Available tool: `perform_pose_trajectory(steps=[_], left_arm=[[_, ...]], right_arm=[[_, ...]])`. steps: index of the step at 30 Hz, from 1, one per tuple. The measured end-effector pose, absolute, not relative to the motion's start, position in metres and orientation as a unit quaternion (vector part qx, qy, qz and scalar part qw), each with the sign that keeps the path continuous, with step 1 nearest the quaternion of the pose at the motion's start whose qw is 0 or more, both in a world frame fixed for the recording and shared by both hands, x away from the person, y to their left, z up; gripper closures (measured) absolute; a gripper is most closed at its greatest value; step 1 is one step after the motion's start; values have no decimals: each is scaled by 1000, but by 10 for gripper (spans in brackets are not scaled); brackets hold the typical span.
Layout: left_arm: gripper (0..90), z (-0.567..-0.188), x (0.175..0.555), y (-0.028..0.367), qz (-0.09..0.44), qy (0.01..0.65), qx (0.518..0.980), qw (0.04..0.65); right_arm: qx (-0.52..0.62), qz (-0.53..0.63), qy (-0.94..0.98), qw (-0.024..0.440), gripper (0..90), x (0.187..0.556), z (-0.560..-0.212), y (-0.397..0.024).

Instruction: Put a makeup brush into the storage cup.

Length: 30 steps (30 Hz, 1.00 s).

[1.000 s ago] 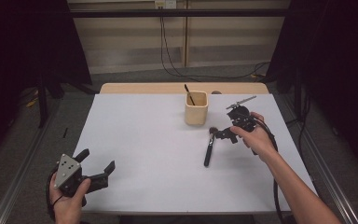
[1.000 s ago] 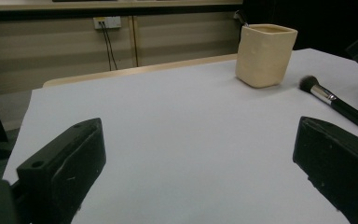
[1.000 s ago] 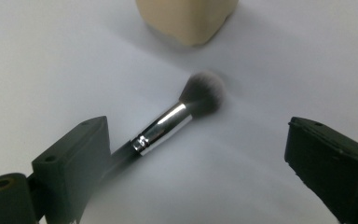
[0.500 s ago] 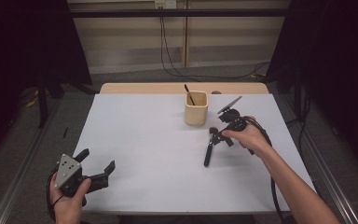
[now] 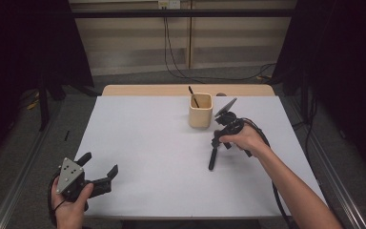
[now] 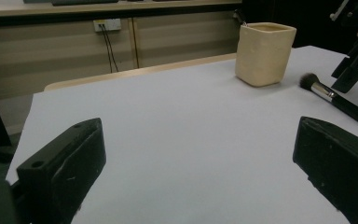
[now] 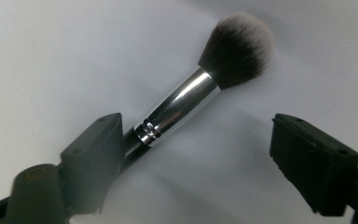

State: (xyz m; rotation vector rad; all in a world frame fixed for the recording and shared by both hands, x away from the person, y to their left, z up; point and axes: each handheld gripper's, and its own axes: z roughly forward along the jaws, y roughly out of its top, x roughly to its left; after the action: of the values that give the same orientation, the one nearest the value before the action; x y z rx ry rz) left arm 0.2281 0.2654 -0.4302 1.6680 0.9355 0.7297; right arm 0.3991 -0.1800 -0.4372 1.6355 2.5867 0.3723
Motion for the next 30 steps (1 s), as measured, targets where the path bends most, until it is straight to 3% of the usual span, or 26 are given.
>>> perform_pose_trajectory(steps=[11, 15, 30], left_arm=[[25, -430, 229, 265, 303, 385, 700, 519], [26, -430, 228, 265, 303, 385, 701, 519], [26, -431, 228, 264, 302, 384, 702, 518]], right_arm=[[555, 103, 826, 6, 333, 403, -447, -171], [562, 97, 822, 2, 422, 405, -451, -170], [588, 87, 804, 11, 674, 409, -451, -178]])
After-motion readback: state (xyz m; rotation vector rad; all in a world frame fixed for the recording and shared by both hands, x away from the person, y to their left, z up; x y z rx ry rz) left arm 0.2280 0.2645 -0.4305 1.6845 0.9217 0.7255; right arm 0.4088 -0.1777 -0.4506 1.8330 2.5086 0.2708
